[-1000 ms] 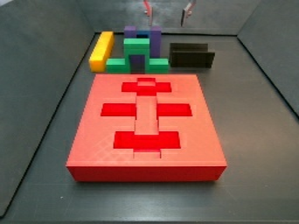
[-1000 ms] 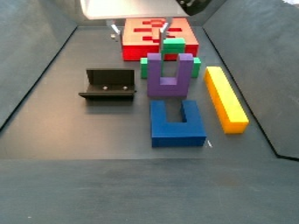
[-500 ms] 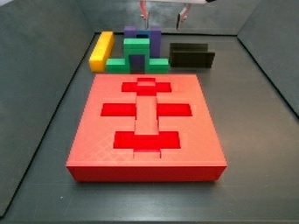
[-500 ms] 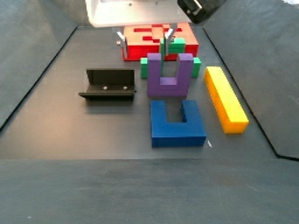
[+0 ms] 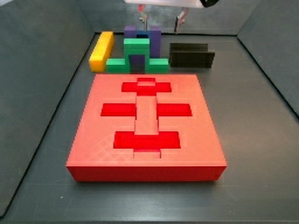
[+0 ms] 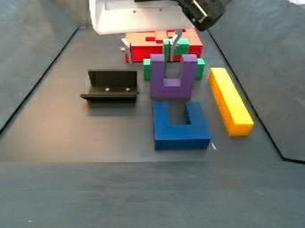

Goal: Pick up the purple object. Move up. Move to above the board. Insert the purple object.
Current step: Pick up the purple object.

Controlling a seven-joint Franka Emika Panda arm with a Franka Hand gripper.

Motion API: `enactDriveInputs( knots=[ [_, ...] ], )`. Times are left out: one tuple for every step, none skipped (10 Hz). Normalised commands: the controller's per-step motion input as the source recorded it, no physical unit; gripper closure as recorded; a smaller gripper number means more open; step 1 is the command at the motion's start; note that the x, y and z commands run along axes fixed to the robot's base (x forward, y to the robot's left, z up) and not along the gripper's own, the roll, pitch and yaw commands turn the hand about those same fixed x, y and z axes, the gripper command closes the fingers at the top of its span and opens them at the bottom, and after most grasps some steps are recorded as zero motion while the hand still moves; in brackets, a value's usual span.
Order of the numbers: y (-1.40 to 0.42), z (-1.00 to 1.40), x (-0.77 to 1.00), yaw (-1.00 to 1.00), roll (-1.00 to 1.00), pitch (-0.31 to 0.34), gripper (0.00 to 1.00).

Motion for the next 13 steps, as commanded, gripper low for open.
enactDriveInputs(
  knots=[
    [0.01, -0.26, 0.0, 0.0, 0.0, 0.0, 0.0],
    [0.01, -0.26, 0.0, 0.0, 0.0, 0.0, 0.0],
    [0.03, -0.26, 0.0, 0.0, 0.0, 0.0, 0.0],
    [0.0, -0.18, 0.0, -0.02, 0.0, 0.0, 0.0],
    [0.0, 0.0, 0.0, 0.0, 0.0, 0.0, 0.0],
    [0.0, 0.0, 0.0, 0.0, 0.0, 0.0, 1.0],
    [0.0, 0.0, 0.0, 0.0, 0.0, 0.0, 1.0],
    [0.0, 0.0, 0.0, 0.0, 0.0, 0.0, 1.0],
    [0.0, 0.0, 0.0, 0.0, 0.0, 0.0, 1.0],
    [0.0, 0.0, 0.0, 0.0, 0.0, 0.0, 1.0],
    [0.0, 0.0, 0.0, 0.0, 0.0, 0.0, 1.0],
    [0.0, 0.0, 0.0, 0.0, 0.0, 0.0, 1.0],
    [0.0, 0.0, 0.0, 0.0, 0.0, 0.0, 1.0]
  ],
)
